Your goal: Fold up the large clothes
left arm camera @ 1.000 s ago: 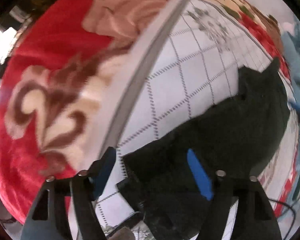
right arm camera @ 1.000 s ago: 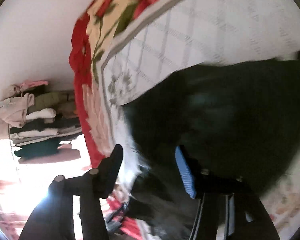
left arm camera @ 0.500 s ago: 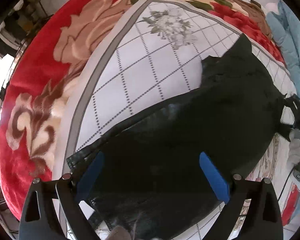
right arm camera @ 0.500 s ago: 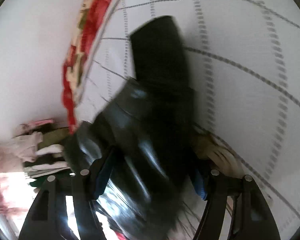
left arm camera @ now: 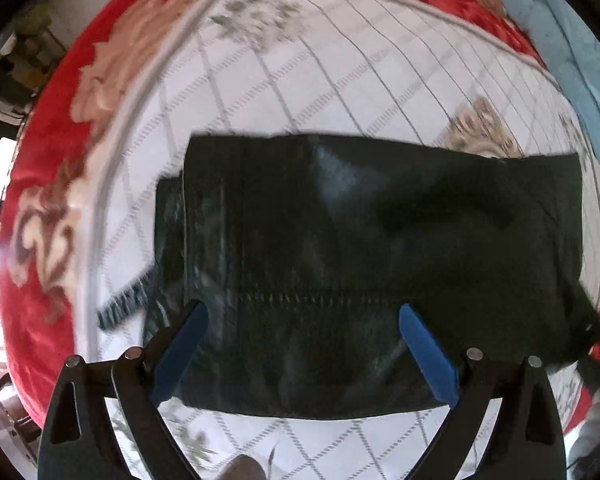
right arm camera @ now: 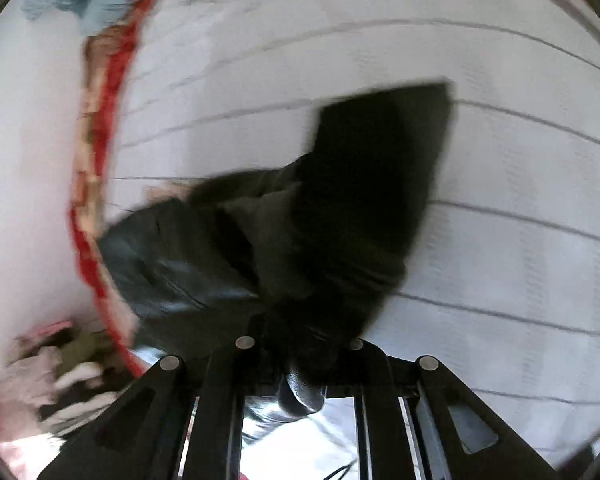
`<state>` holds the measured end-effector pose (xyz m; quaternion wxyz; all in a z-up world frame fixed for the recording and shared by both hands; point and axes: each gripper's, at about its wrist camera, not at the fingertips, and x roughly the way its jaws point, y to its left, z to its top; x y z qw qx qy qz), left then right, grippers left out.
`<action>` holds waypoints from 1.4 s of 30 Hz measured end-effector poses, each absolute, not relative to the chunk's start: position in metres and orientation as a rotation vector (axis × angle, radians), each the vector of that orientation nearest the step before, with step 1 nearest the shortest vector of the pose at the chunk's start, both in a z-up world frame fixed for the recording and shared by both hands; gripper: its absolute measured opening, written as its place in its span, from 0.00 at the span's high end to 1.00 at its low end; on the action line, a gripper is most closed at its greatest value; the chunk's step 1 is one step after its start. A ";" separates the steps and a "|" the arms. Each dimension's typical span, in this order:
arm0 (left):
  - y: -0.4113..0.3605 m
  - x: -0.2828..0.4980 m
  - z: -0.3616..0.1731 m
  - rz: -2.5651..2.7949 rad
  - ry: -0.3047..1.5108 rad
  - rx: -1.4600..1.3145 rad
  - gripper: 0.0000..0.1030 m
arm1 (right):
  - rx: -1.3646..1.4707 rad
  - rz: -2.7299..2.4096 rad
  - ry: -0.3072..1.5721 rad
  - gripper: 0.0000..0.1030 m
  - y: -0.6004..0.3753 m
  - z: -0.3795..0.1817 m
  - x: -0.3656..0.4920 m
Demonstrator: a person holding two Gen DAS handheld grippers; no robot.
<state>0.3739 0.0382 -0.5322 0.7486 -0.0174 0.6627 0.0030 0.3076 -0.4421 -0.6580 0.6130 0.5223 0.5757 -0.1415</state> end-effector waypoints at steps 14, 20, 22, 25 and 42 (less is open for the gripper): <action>-0.025 0.454 -0.568 -0.040 1.439 0.076 0.03 | 0.972 0.096 1.328 0.62 -0.357 -0.593 0.410; -0.016 0.463 -0.592 -0.023 1.478 0.057 0.02 | 0.731 -0.025 1.440 0.72 -0.321 -0.657 0.511; -0.007 0.464 -0.597 -0.004 1.486 0.009 0.01 | 0.699 -0.040 1.447 0.76 -0.319 -0.666 0.523; 0.001 0.465 -0.600 0.010 1.498 -0.043 0.01 | 0.751 -0.038 1.507 0.76 -0.327 -0.661 0.529; 0.006 0.453 -0.602 0.036 1.472 -0.045 0.01 | 0.397 -0.048 1.629 0.74 -0.325 -0.658 0.475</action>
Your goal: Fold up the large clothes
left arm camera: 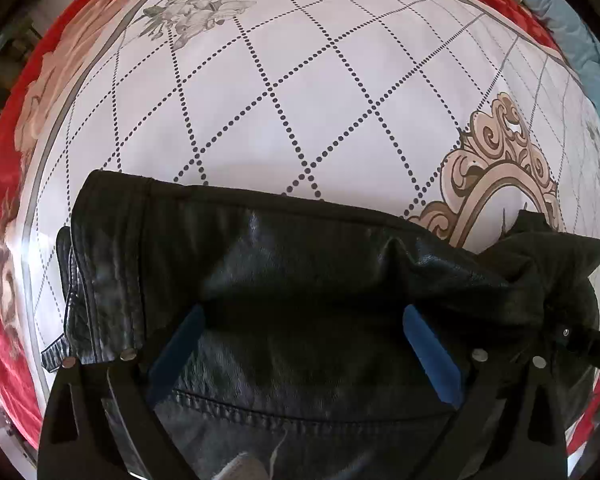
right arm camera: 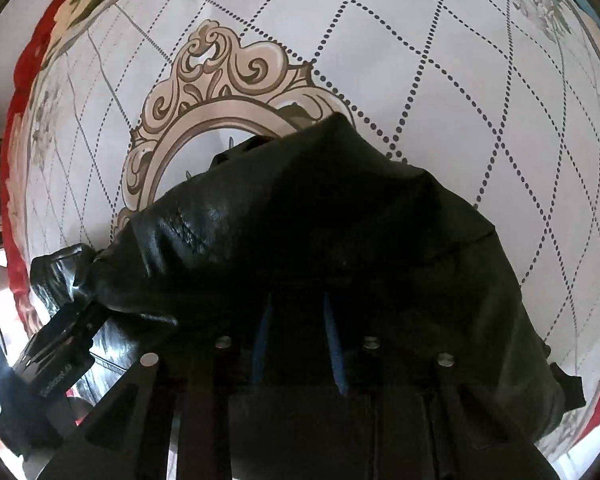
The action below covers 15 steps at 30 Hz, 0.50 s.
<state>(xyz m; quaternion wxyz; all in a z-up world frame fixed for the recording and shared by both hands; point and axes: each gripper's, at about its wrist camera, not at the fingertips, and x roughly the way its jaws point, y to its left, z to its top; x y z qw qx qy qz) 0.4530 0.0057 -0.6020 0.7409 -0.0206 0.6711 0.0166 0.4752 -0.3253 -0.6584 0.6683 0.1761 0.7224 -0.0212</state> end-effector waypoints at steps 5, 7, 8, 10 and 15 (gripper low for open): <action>0.003 0.448 -0.599 0.060 1.463 -0.040 0.00 | 0.394 -0.026 1.646 0.74 -0.329 -0.658 0.480; -0.002 0.447 -0.595 0.068 1.455 -0.032 0.00 | 0.393 -0.030 1.649 0.74 -0.331 -0.658 0.481; -0.003 0.444 -0.591 0.073 1.450 -0.022 0.00 | 0.396 -0.036 1.649 0.74 -0.332 -0.656 0.481; -0.008 0.438 -0.578 0.077 1.418 0.014 0.00 | 0.372 -0.033 1.635 0.72 -0.326 -0.647 0.482; -0.024 0.411 -0.535 0.059 1.317 0.071 0.00 | 0.278 -0.105 1.542 0.43 -0.336 -0.607 0.446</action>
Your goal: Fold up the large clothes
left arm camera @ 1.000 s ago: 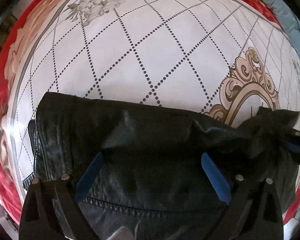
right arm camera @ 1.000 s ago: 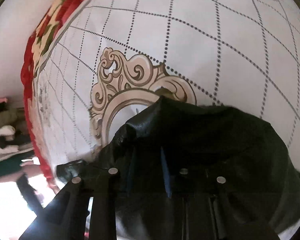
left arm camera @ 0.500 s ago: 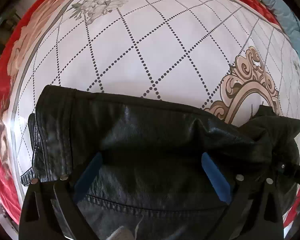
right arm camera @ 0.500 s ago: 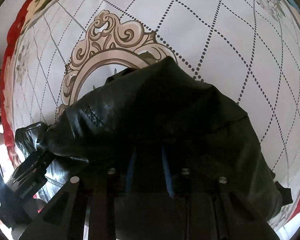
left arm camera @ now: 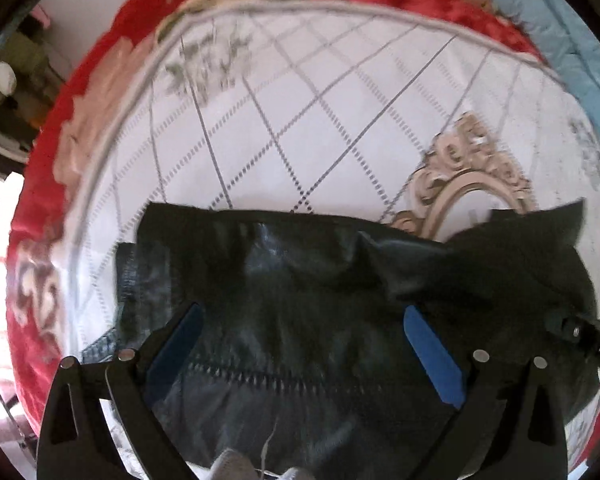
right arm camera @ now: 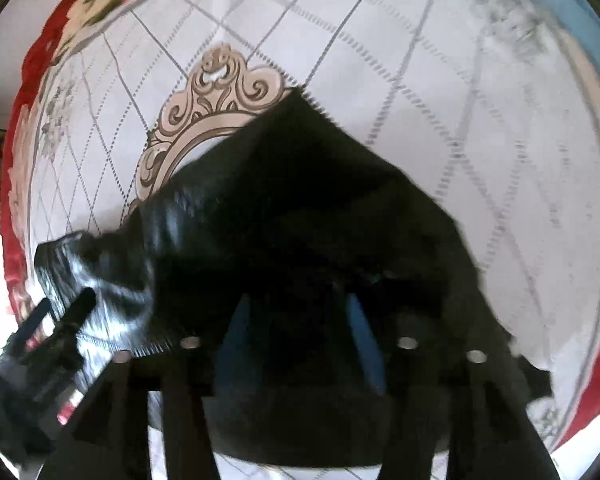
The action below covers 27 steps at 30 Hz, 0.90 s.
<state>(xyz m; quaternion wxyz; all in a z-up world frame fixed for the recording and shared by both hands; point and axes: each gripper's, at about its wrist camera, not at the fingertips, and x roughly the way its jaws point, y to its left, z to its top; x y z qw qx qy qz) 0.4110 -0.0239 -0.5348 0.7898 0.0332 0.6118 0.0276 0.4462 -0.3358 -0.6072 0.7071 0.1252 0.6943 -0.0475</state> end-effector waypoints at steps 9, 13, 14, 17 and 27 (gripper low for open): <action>-0.052 0.394 -0.512 0.003 1.304 0.060 0.00 | 0.582 -0.318 1.481 0.42 -0.424 -0.599 0.324; -0.065 0.396 -0.538 0.000 1.346 0.104 0.00 | 0.834 -0.322 1.444 0.42 -0.462 -0.627 0.277; -0.070 0.396 -0.550 0.003 1.366 0.131 0.00 | 0.908 -0.300 1.419 0.42 -0.469 -0.637 0.269; -0.075 0.396 -0.579 0.007 1.418 0.143 0.00 | 1.112 -0.223 1.331 0.38 -0.479 -0.666 0.256; -0.076 0.396 -0.584 0.007 1.414 0.142 0.00 | 1.481 0.064 1.032 0.26 -0.460 -0.715 0.292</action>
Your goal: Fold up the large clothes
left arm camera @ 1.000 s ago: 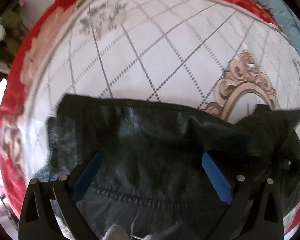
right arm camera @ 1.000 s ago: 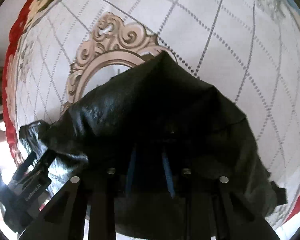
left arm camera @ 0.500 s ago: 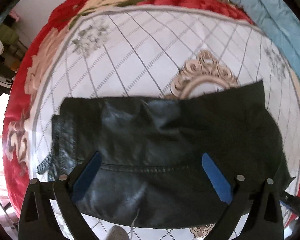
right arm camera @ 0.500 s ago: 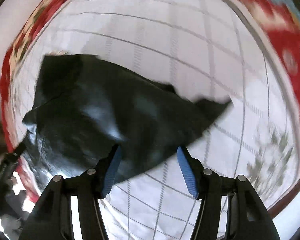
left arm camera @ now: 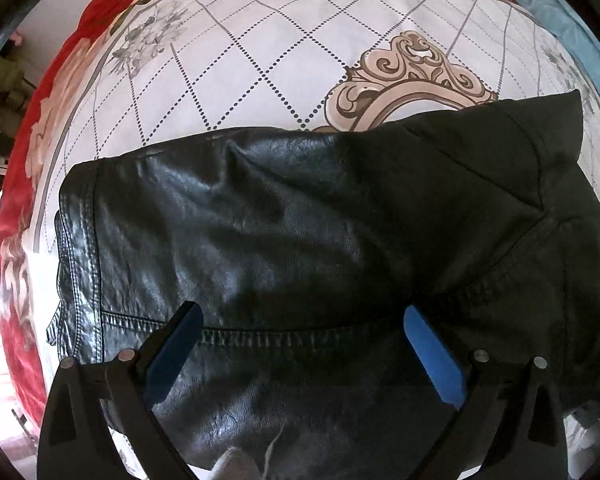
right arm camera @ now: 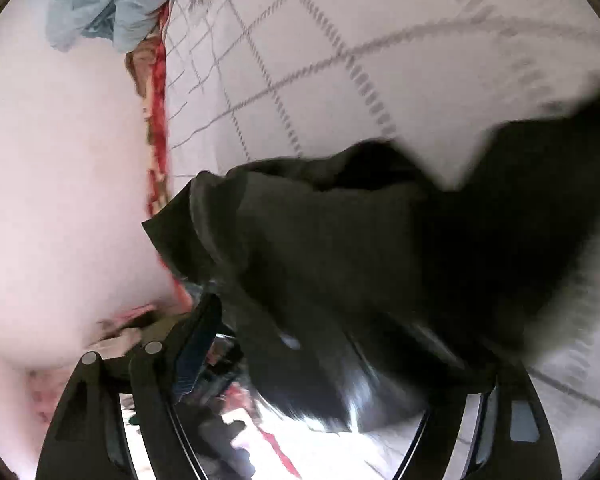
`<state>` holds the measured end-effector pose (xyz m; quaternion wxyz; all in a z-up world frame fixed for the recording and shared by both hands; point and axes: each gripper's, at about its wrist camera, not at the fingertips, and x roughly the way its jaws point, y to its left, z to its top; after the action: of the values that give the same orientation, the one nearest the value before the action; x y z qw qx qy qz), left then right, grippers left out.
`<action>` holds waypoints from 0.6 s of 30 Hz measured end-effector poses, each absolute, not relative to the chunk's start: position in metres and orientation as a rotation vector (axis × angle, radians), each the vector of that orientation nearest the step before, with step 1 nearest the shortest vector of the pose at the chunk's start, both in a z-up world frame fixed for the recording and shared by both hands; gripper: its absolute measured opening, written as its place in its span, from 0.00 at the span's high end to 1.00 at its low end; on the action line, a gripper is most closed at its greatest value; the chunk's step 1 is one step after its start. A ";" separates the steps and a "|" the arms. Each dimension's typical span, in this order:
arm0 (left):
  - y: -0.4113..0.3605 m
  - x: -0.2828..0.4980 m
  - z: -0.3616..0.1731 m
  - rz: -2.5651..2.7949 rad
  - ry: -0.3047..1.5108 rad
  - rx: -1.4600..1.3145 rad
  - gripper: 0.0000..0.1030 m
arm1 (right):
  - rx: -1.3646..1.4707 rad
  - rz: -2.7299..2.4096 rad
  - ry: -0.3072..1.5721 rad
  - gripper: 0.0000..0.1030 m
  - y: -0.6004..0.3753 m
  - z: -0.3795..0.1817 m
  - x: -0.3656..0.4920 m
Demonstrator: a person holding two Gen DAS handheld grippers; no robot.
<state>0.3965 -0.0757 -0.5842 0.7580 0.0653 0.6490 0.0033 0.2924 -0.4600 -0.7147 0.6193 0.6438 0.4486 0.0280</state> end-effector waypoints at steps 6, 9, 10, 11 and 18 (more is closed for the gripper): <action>-0.091 0.402 -0.582 0.004 1.429 0.115 0.00 | 1.474 -0.002 0.944 0.87 -0.473 -0.679 0.292; -0.112 0.398 -0.583 -0.057 1.462 0.047 0.00 | 1.398 -0.019 0.912 0.87 -0.489 -0.642 0.285; -0.120 0.397 -0.586 -0.075 1.477 0.016 0.00 | 1.362 -0.034 0.913 0.87 -0.495 -0.631 0.283; -0.125 0.396 -0.590 -0.089 1.489 -0.009 0.00 | 1.336 -0.039 0.916 0.87 -0.498 -0.623 0.283; -0.135 0.401 -0.594 -0.124 1.492 -0.131 0.00 | 1.060 0.021 0.971 0.87 -0.471 -0.547 0.308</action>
<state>0.4008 -0.1349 -0.5938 0.7307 -0.0595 0.6778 -0.0565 0.3083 -0.4708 -0.5474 0.7525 0.4857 0.4446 0.0097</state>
